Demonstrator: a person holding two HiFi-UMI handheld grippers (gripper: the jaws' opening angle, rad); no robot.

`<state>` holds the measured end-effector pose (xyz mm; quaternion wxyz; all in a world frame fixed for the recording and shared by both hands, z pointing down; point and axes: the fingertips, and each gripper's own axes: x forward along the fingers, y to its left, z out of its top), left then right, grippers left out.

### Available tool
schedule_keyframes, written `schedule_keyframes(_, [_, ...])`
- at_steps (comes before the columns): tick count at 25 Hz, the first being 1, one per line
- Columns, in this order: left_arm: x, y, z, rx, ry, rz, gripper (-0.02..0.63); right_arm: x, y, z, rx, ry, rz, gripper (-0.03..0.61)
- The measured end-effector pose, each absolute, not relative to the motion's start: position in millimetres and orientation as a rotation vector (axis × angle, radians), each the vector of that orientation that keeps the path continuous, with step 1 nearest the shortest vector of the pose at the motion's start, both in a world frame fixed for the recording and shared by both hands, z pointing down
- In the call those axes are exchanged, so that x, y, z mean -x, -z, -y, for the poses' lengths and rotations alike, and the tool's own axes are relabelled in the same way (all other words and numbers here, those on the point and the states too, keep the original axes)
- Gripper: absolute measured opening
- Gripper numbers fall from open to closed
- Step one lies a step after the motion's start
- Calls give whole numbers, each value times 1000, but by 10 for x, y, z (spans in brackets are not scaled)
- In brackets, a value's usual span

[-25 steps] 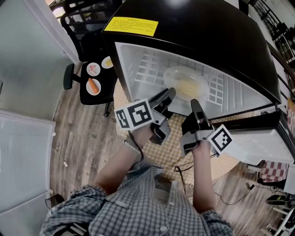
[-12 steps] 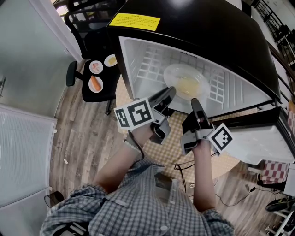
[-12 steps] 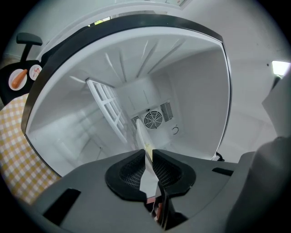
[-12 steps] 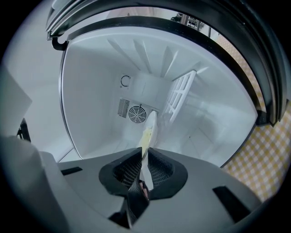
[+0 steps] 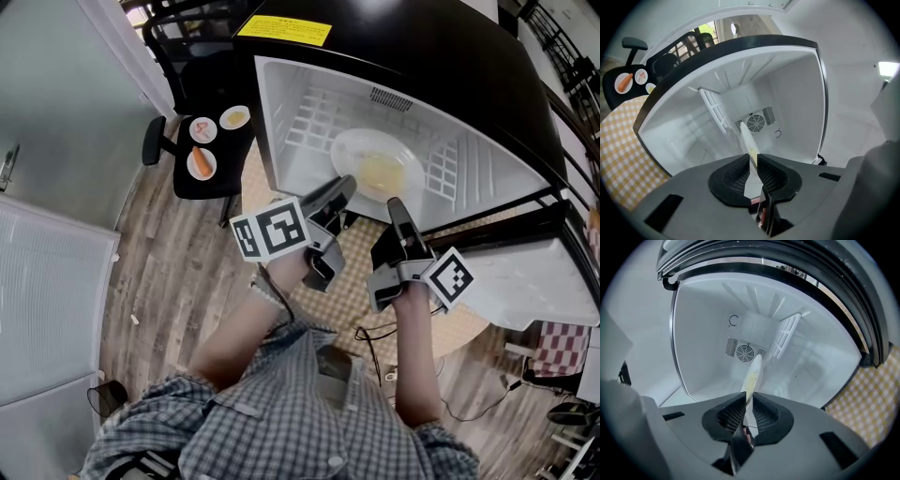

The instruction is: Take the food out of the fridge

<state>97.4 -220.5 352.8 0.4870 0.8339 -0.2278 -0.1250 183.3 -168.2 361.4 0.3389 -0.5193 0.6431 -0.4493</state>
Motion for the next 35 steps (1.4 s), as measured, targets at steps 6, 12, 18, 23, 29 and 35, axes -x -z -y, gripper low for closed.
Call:
schedule_keyframes(6, [-848, -3547, 2050, -2016, 320, 590, 55, -1711, -3608, 1573, 1315, 1194, -1718, 37])
schedule_keyframes(12, [-666, -3587, 1902, -1997, 351, 642, 54, -1567, -3660, 1479, 1286, 1226, -1784, 37])
schedule_keyframes(18, [-492, -3637, 1768, -1984, 368, 687, 54, -1398, -3696, 1390, 1248, 1255, -1830, 37])
schedule_keyframes(23, [-358, -3718, 1661, -1974, 366, 725, 54, -1273, -3767, 1320, 1230, 1289, -1865, 37])
schedule_keyframes(29, [-212, -3846, 1551, -1954, 358, 761, 54, -1122, -3887, 1237, 1211, 1338, -1887, 37])
schedule_keyframes(35, [-120, -4050, 1475, -1923, 335, 792, 54, -1035, -4082, 1186, 1211, 1390, -1910, 37])
